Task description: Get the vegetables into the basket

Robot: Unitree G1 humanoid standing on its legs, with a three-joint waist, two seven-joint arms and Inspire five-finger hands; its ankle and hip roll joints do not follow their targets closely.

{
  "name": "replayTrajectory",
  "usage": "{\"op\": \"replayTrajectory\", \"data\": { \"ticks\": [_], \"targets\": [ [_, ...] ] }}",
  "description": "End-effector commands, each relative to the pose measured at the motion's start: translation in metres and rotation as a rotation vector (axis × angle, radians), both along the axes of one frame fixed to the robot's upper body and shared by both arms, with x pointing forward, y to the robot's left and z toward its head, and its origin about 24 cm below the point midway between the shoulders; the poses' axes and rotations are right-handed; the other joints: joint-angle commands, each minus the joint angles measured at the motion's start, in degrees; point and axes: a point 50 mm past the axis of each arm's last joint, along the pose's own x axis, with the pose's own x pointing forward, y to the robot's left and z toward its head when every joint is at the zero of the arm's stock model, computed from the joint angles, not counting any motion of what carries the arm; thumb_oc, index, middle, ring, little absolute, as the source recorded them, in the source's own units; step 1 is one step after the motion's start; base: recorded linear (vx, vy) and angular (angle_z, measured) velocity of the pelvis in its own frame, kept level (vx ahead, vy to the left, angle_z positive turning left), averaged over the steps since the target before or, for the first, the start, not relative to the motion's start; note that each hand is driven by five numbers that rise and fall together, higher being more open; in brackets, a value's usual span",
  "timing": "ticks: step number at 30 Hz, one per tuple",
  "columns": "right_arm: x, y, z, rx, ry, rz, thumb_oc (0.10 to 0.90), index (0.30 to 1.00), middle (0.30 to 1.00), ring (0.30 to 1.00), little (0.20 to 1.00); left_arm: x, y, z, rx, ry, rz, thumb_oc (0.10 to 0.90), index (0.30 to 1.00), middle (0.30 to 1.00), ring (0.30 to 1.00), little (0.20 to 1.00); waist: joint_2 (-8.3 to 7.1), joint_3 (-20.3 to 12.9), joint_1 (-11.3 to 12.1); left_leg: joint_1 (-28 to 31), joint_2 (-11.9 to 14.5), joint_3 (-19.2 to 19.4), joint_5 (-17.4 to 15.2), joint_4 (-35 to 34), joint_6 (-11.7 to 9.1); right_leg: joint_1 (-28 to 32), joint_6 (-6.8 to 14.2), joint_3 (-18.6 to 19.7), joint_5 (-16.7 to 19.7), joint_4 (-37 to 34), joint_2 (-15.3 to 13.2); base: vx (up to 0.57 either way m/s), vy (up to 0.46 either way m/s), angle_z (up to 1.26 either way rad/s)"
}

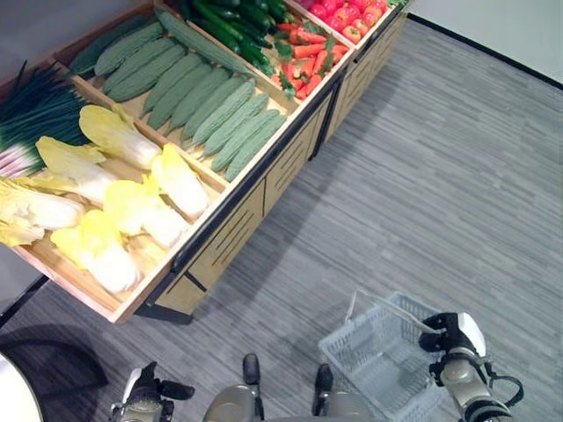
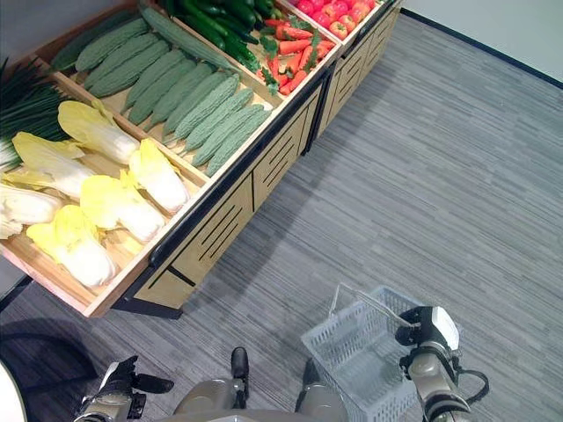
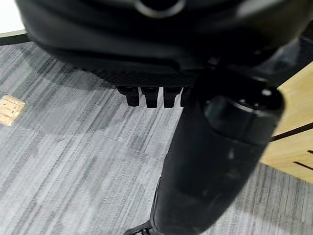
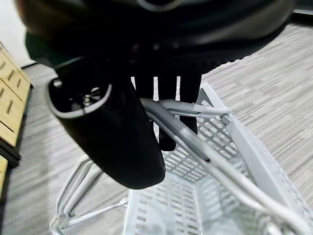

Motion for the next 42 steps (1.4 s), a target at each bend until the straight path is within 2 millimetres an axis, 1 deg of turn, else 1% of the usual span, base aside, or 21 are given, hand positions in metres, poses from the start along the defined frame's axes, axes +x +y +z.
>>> {"op": "replayTrajectory", "data": {
  "ticks": [1, 6, 7, 9, 10, 11, 14, 17, 18, 19, 21, 22, 23, 24, 27, 30, 31, 32, 36, 37, 42],
  "targets": [
    [0.005, -0.029, 0.024, -0.128, -0.06, -0.007, 0.4, 0.3, 0.3, 0.3, 0.3, -0.018, 0.009, -0.001, 0.044, 0.048, -0.001, 0.9, 1.0, 1.0, 1.0, 1.0, 1.23, -0.3, -0.5, -1.7, 2.5, -3.2, -2.4, 2.5, -2.6, -0.7, 3.7, 3.3, 6.1, 2.9, -2.3, 0.05, 0.04, -0.04],
    [0.008, -0.028, 0.026, -0.14, -0.066, 0.011, 0.4, 0.3, 0.3, 0.3, 0.3, -0.01, 0.01, 0.002, 0.046, 0.024, -0.001, 0.9, 1.0, 1.0, 1.0, 1.0, 1.7, 0.9, -1.9, 0.5, 2.8, -4.8, -2.9, 1.9, -3.3, -3.7, 3.4, 4.6, 4.3, -1.2, -0.6, 0.1, -0.043, 0.14],
    [0.009, -0.029, 0.028, -0.144, -0.079, 0.012, 0.4, 0.3, 0.3, 0.3, 0.3, -0.009, 0.011, 0.002, 0.05, 0.022, 0.003, 0.9, 1.0, 1.0, 1.0, 1.0, 1.56, 1.4, -2.9, 1.2, 2.6, -6.3, -3.5, 2.5, -3.6, -5.6, 3.8, 7.9, 4.9, -3.6, 0.3, 0.2, -0.123, 0.35],
    [0.01, -0.029, 0.029, -0.143, -0.084, 0.011, 0.4, 0.3, 0.3, 0.3, 0.3, -0.009, 0.011, 0.002, 0.05, 0.024, 0.0, 0.9, 1.0, 1.0, 1.0, 1.0, 1.64, 1.6, -3.2, 1.7, 2.6, -6.9, -4.0, 2.8, -3.8, -5.9, 3.9, 8.9, 5.1, -4.1, 0.5, 0.17, -0.107, 0.58],
    [0.009, -0.03, 0.03, -0.142, -0.093, -0.001, 0.4, 0.3, 0.3, 0.3, 0.3, -0.009, 0.009, 0.002, 0.051, 0.03, -0.006, 0.9, 1.0, 1.0, 1.0, 1.0, 1.75, 1.7, -3.9, 2.7, 2.4, -8.4, -4.6, 3.1, -4.0, -7.2, 4.2, 12.4, 6.0, -5.7, 1.2, 0.24, -0.198, 0.76],
    [0.007, -0.03, 0.03, -0.137, -0.105, -0.01, 0.4, 0.3, 0.3, 0.3, 0.3, -0.006, 0.009, 0.002, 0.047, 0.024, 0.001, 0.9, 1.0, 1.0, 1.0, 1.0, 1.66, 1.6, -4.8, 3.7, 2.2, -10.7, -4.9, 3.1, -4.4, -7.7, 4.1, 15.7, 5.8, -4.8, 2.4, 0.26, -0.239, 0.74],
    [0.002, -0.03, 0.027, -0.127, -0.097, -0.018, 0.4, 0.3, 0.3, 0.3, 0.3, -0.006, 0.006, 0.001, 0.044, 0.027, 0.002, 0.9, 1.0, 1.0, 1.0, 1.0, 1.28, 0.8, -4.8, 4.4, 2.5, -11.8, -5.1, 2.9, -4.8, -6.0, 3.7, 14.9, 4.8, -4.9, 2.6, 0.14, -0.179, 0.91],
    [-0.003, -0.03, 0.024, -0.12, -0.075, -0.006, 0.4, 0.3, 0.3, 0.3, 0.3, -0.011, 0.004, -0.001, 0.032, 0.035, 0.023, 0.9, 1.0, 1.0, 1.0, 1.0, 1.73, -1.2, -4.6, 6.1, 5.5, -13.0, -4.5, 1.8, -6.4, -4.2, 2.2, 12.1, 2.1, -4.2, 4.2, 0.18, -0.298, 0.39],
    [-0.003, -0.03, 0.024, -0.12, -0.075, -0.006, 0.4, 0.3, 0.3, 0.3, 0.3, -0.011, 0.004, -0.001, 0.032, 0.035, 0.023, 0.9, 1.0, 1.0, 1.0, 1.0, 1.73, -1.2, -4.6, 6.1, 5.6, -13.0, -4.5, 1.8, -6.4, -4.1, 2.2, 12.1, 2.1, -4.2, 4.2, 0.12, -0.282, 0.19],
    [-0.002, -0.034, 0.029, -0.14, -0.076, 0.007, 0.4, 0.3, 0.3, 0.3, 0.3, -0.013, 0.002, -0.003, 0.024, 0.042, 0.023, 0.9, 1.0, 1.0, 1.0, 1.0, 2.16, -1.7, -4.7, 6.4, 6.9, -13.5, -4.0, 1.7, -7.2, -3.6, 1.5, 10.7, 1.0, -3.7, 5.0, 0.1, -0.264, 0.21],
    [0.0, -0.036, 0.032, -0.152, -0.084, 0.012, 0.4, 0.3, 0.3, 0.3, 0.3, -0.013, 0.001, -0.003, 0.02, 0.046, 0.025, 0.9, 1.0, 1.0, 1.0, 1.0, 2.38, -1.8, -4.9, 6.5, 7.5, -13.8, -3.6, 1.7, -7.6, -3.4, 1.1, 10.1, 0.4, -3.3, 5.6, 0.08, -0.26, 0.18],
    [0.002, -0.039, 0.036, -0.173, -0.089, 0.025, 0.4, 0.3, 0.3, 0.3, 0.3, -0.012, -0.001, -0.004, 0.014, 0.041, 0.03, 0.9, 1.0, 1.0, 1.0, 1.0, 2.69, -1.9, -4.9, 6.1, 8.6, -14.3, -2.7, 1.8, -8.3, -3.1, 0.4, 9.2, -0.6, -2.8, 6.3, 0.04, -0.167, 0.14],
    [0.002, -0.039, 0.036, -0.173, -0.089, 0.025, 0.4, 0.3, 0.3, 0.3, 0.3, -0.012, -0.001, -0.004, 0.014, 0.041, 0.03, 0.9, 1.0, 1.0, 1.0, 1.0, 2.71, -1.9, -4.9, 6.1, 8.6, -14.4, -2.7, 1.8, -8.4, -3.1, 0.4, 9.1, -0.6, -2.8, 6.2, 0.07, -0.322, 0.29],
    [0.002, -0.042, 0.04, -0.191, -0.096, 0.034, 0.4, 0.3, 0.3, 0.3, 0.3, -0.011, -0.004, -0.005, 0.008, 0.037, 0.038, 0.9, 1.0, 1.0, 1.0, 1.0, 3.05, -2.0, -5.0, 5.4, 9.5, -14.8, -0.8, 2.1, -9.0, -2.8, -0.4, 8.0, -1.3, -2.7, 6.8, 0.03, -0.217, 0.29],
    [0.0, -0.046, 0.042, -0.205, -0.097, 0.021, 0.4, 0.3, 0.3, 0.3, 0.3, -0.008, -0.009, -0.006, 0.0, 0.027, 0.039, 0.9, 1.0, 1.0, 1.0, 1.0, 3.26, -1.8, -5.2, 4.1, 9.8, -15.0, 1.0, 2.7, -9.6, -2.5, -0.8, 6.7, -1.3, -3.1, 6.5, 0.0, -0.171, 0.24],
    [-0.008, -0.053, 0.039, -0.211, -0.074, -0.015, 0.4, 0.3, 0.3, 0.3, 0.3, -0.004, -0.021, -0.009, -0.027, 0.024, 0.024, 0.9, 1.0, 1.0, 1.0, 1.0, 3.53, -1.6, -6.3, 2.3, 10.2, -8.5, 1.3, 4.7, -9.6, -1.3, -1.4, 3.6, -1.6, -4.1, 4.9, -0.02, -0.118, 0.43],
    [-0.008, -0.053, 0.039, -0.211, -0.074, -0.015, 0.4, 0.3, 0.3, 0.3, 0.3, -0.004, -0.021, -0.009, -0.028, 0.024, 0.024, 0.9, 1.0, 1.0, 1.0, 1.0, 3.54, -1.6, -6.4, 2.2, 10.2, -8.5, 1.3, 4.7, -9.6, -1.3, -1.4, 3.5, -1.6, -4.1, 4.9, -0.04, -0.084, 0.81],
    [-0.013, -0.055, 0.037, -0.211, -0.061, -0.032, 0.4, 0.3, 0.3, 0.3, 0.3, -0.003, -0.026, -0.01, -0.04, 0.034, 0.002, 0.9, 1.0, 1.0, 1.0, 1.0, 4.11, -1.6, -7.2, 1.6, 10.3, -3.3, 1.4, 5.0, -9.6, -0.7, -1.6, 1.1, -1.7, -4.5, 4.1, -0.03, -0.055, 0.79],
    [-0.017, -0.054, 0.034, -0.205, -0.047, -0.045, 0.4, 0.3, 0.3, 0.3, 0.3, -0.01, -0.032, -0.014, -0.049, 0.068, -0.024, 0.9, 1.0, 1.0, 1.0, 1.0, 4.93, -1.8, -7.2, 0.7, 8.7, -0.9, 1.3, 3.2, -9.1, 0.4, -1.2, -1.3, -1.5, -5.8, 3.5, -0.01, -0.027, 0.56],
    [-0.015, -0.052, 0.034, -0.206, -0.049, -0.036, 0.4, 0.3, 0.3, 0.3, 0.3, -0.016, -0.032, -0.016, -0.046, 0.092, -0.034, 0.9, 1.0, 1.0, 1.0, 1.0, 5.34, -1.8, -6.9, 0.1, 8.1, -0.4, 2.1, 1.7, -8.9, 0.6, -1.0, -2.1, -1.4, -5.9, 3.4, 0.01, 0.033, 0.42],
    [-0.012, -0.048, 0.03, -0.183, -0.045, -0.046, 0.4, 0.3, 0.3, 0.3, 0.3, -0.03, -0.032, -0.019, -0.048, 0.134, -0.02, 0.9, 1.0, 1.0, 1.0, 1.0, 5.14, -1.5, -6.2, 1.5, 7.2, -0.6, 1.7, -1.1, -8.0, 1.0, -0.2, -1.6, -0.9, -5.9, 2.7, 0.03, 0.134, 0.19]
  ]
}}
